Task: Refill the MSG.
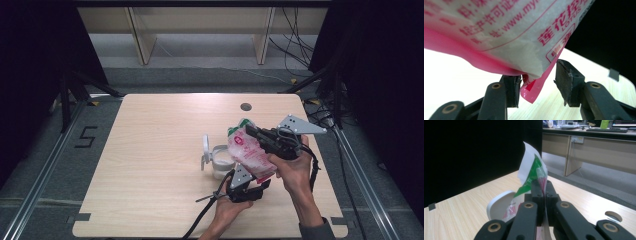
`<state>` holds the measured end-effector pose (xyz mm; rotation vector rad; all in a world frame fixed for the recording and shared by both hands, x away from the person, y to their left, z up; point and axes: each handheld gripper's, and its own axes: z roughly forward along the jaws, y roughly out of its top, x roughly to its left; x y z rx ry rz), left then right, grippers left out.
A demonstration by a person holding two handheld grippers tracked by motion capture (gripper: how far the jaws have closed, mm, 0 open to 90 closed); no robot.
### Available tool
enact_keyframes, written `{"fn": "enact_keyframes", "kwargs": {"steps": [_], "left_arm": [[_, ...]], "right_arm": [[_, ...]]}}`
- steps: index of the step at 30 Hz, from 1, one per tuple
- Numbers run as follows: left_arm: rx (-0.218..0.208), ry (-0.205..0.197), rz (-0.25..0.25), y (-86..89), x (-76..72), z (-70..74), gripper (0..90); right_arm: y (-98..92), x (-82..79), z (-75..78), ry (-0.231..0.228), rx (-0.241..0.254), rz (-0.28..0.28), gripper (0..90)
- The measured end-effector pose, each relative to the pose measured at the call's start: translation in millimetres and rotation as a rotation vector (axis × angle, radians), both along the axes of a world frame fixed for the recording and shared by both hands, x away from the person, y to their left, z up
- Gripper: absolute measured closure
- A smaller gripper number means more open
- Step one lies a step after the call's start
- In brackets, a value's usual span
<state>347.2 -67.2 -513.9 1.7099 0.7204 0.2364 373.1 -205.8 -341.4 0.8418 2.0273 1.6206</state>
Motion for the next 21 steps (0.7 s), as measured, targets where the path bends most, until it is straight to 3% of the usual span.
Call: {"fn": "enact_keyframes", "kwargs": {"steps": [4, 6, 7, 9, 10, 12, 13, 15, 17, 19, 21], "left_arm": [[0.023, 0.022, 0.003, 0.5, -1.3, -1.8, 52.2], [0.024, 0.022, -0.006, 1.2, -1.6, -2.6, 51.2], [0.037, 0.015, -0.007, 2.7, -2.1, -2.3, 51.0], [0.033, 0.01, -0.009, 4.8, -3.1, -2.4, 50.7], [0.04, 0.009, -0.007, 6.8, -3.4, -1.8, 50.7], [0.032, -0.002, -0.006, 9.6, -4.9, 0.4, 49.2], [0.034, -0.002, 0.0, 11.3, -6.0, 1.8, 48.6], [-0.008, 0.004, -0.004, 12.5, -7.7, 3.8, 48.3], [0.004, -0.013, 0.001, 16.1, -8.7, 5.5, 48.6], [0.015, -0.015, 0.0, 19.2, -11.5, 8.6, 47.5], [0.021, -0.02, -0.007, 22.2, -13.9, 10.7, 47.1]], "right_arm": [[-5.2, -1.5, -3.9, 0.026, 0.03, 0.0, 90.0], [-10.5, -0.1, -5.7, 0.01, 0.028, -0.01, 90.0], [-12.0, -1.3, -6.3, 0.032, 0.042, -0.007, 90.0], [-17.1, -0.8, -7.2, 0.012, 0.055, 0.002, 90.0], [-18.8, -2.6, -7.4, 0.024, 0.077, 0.001, 90.0], [-23.0, -5.9, -7.0, 0.044, 0.088, -0.004, 90.0], [-26.2, -5.6, -7.6, 0.031, 0.091, -0.002, 90.0], [-29.2, -7.3, -8.9, 0.04, 0.11, -0.004, 90.0], [-32.9, -9.0, -10.4, 0.043, 0.132, -0.007, 90.0], [-34.6, -11.9, -10.2, 0.057, 0.127, -0.011, 90.0], [-37.7, -10.9, -11.5, 0.041, 0.107, -0.006, 90.0]]}}
